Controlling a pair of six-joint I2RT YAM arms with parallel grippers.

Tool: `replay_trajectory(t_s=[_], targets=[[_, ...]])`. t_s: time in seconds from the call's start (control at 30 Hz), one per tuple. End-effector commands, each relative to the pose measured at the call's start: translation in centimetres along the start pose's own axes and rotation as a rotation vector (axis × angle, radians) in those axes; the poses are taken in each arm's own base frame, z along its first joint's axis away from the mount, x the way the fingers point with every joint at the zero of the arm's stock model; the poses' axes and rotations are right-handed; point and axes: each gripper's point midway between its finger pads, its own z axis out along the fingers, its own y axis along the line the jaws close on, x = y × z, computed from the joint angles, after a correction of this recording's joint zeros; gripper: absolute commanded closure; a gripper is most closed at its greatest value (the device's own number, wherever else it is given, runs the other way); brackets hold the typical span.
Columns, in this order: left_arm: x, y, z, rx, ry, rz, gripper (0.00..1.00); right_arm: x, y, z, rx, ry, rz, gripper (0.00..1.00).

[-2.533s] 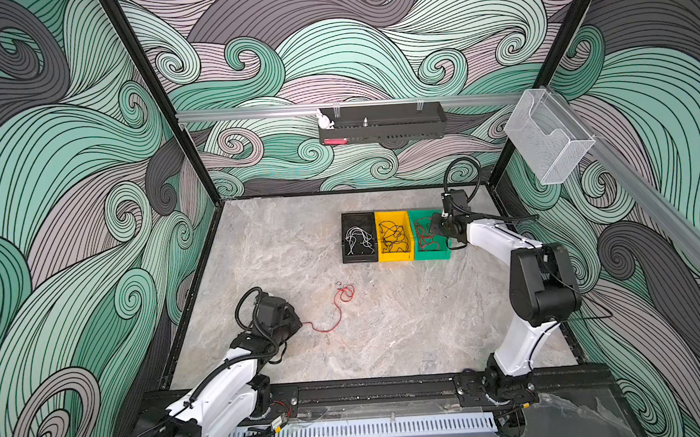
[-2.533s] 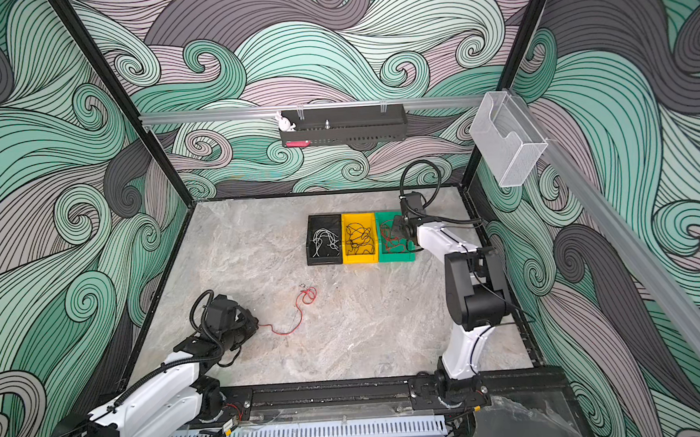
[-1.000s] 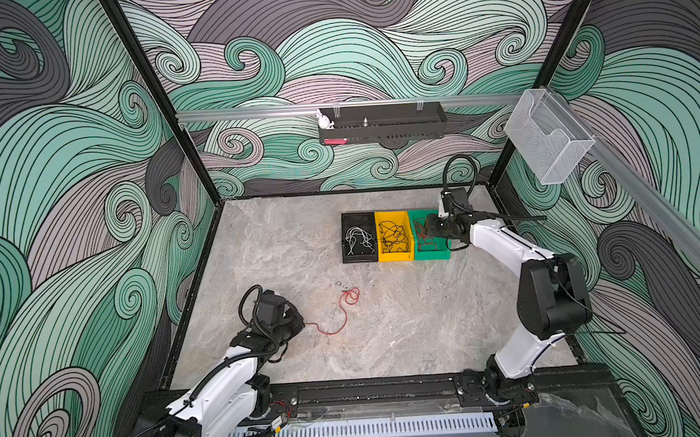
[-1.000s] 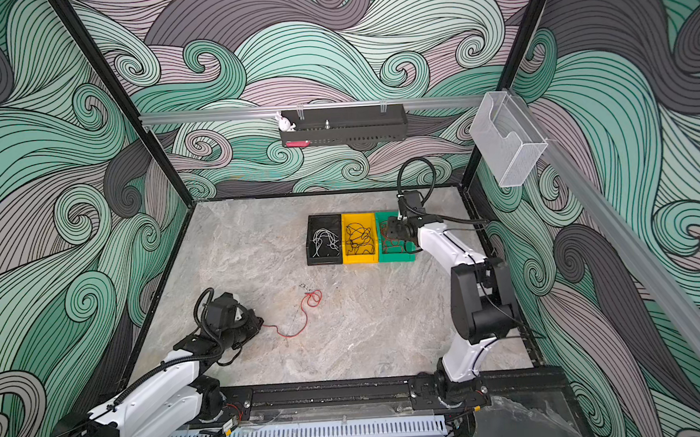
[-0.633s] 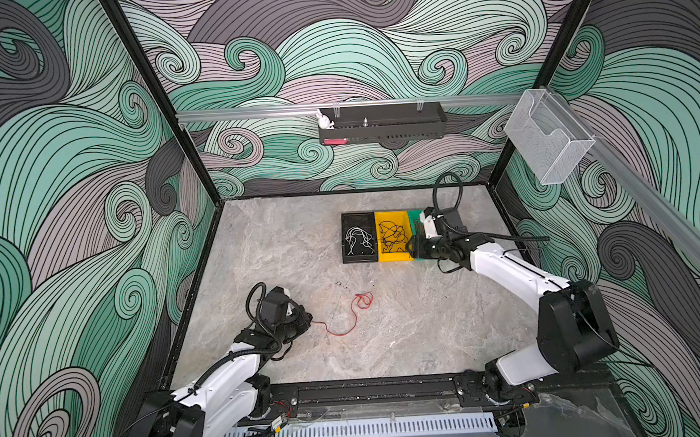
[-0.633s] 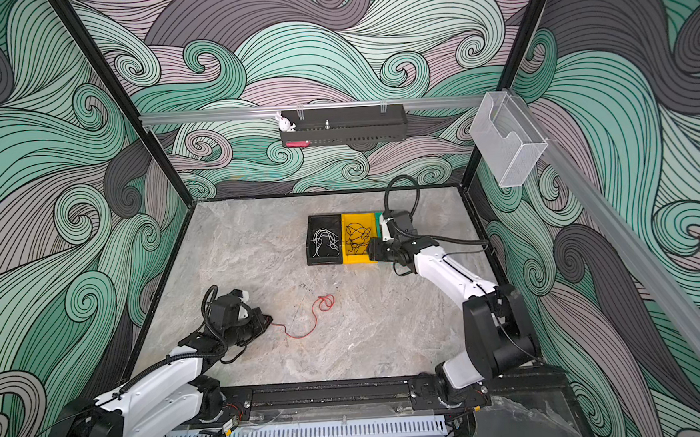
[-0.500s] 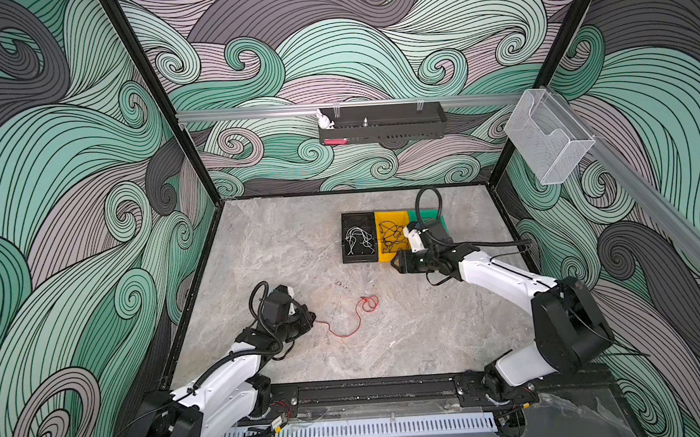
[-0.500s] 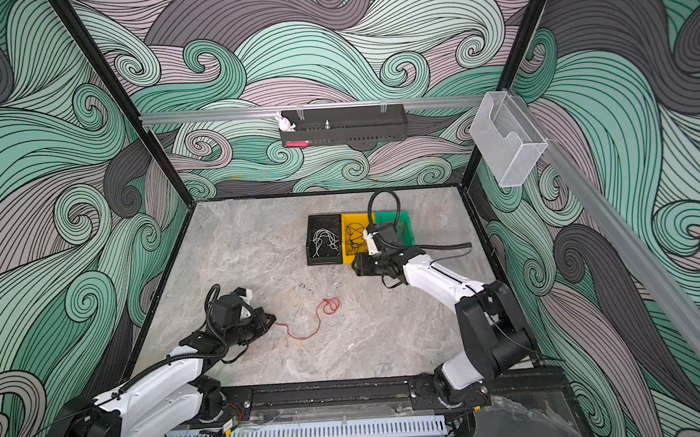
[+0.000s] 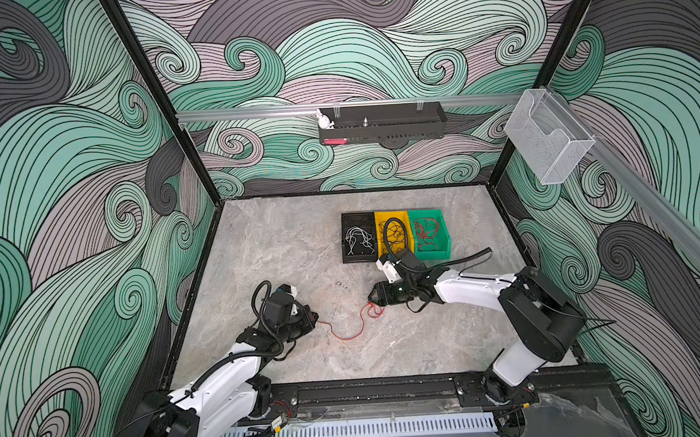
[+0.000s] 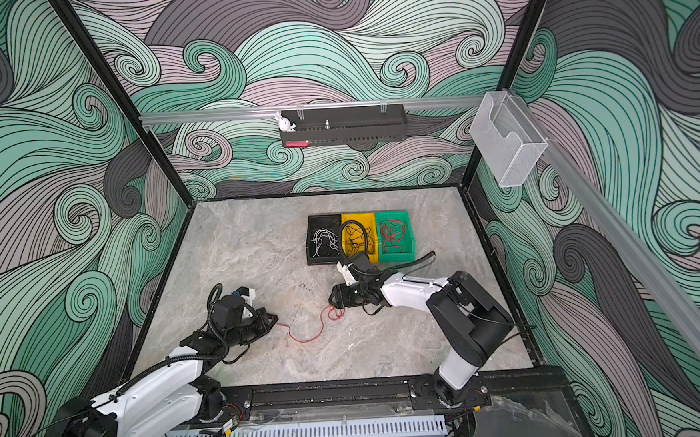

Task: Untangle the cables

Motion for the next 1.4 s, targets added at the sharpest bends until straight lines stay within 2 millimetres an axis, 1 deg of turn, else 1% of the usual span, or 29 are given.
replay_trajectory(t_s=[0.0, 0.03, 0.13, 0.2, 0.33, 0.53, 0.6, 0.77, 0.87, 0.9, 1.0, 1.2, 1.27, 1.37], targets=[[-0.9, -0.7, -0.2, -0.003, -0.024, -0.001, 1.00, 0.3, 0.3, -0.1, -0.018, -0.009, -0.001, 0.42], [-0.9, -0.7, -0.1, -0.004, -0.023, 0.000, 1.00, 0.6, 0.2, 0.0, -0.021, -0.005, 0.002, 0.44], [-0.9, -0.8, 0.0, -0.007, -0.015, 0.000, 1.00, 0.9, 0.4, 0.4, -0.043, -0.009, 0.015, 0.57], [-0.9, -0.7, 0.0, -0.012, -0.013, -0.001, 1.00, 0.9, 0.5, 0.3, -0.048, -0.011, 0.015, 0.63], [-0.7, -0.2, -0.1, -0.029, -0.012, -0.005, 1.00, 1.1, 0.5, -0.1, -0.044, -0.012, 0.011, 0.63], [-0.8, 0.0, -0.1, -0.040, -0.021, -0.010, 1.00, 1.6, 0.6, -1.1, -0.055, -0.028, 0.034, 0.76], [-0.8, 0.1, 0.0, -0.043, -0.020, -0.013, 1.00, 1.8, 0.5, -1.3, -0.054, -0.035, 0.040, 0.78], [-0.7, 0.2, 0.1, -0.046, -0.019, -0.017, 1.00, 2.4, -0.1, -1.5, -0.036, -0.035, 0.042, 0.77], [-0.6, 0.3, 0.1, -0.049, -0.018, -0.019, 1.00, 2.6, 0.0, -1.6, -0.043, -0.033, 0.039, 0.67], [-0.6, 0.4, 0.1, -0.051, -0.017, -0.021, 1.00, 2.6, 0.0, -1.7, -0.045, -0.035, 0.034, 0.66], [-0.5, 0.5, 0.1, -0.056, -0.016, -0.021, 1.00, 2.3, 0.1, -2.4, -0.037, -0.057, 0.015, 0.65], [-0.6, 0.6, 0.0, -0.056, -0.021, -0.022, 1.00, 1.5, 1.3, -4.0, -0.073, -0.106, -0.018, 0.63], [-0.6, 0.6, 0.1, -0.057, -0.020, -0.024, 1.00, 1.6, 1.5, -4.1, -0.086, -0.105, -0.027, 0.62], [-0.6, 0.6, 0.2, -0.056, -0.019, -0.025, 1.00, 2.2, 1.1, -3.3, -0.081, -0.080, -0.028, 0.62]])
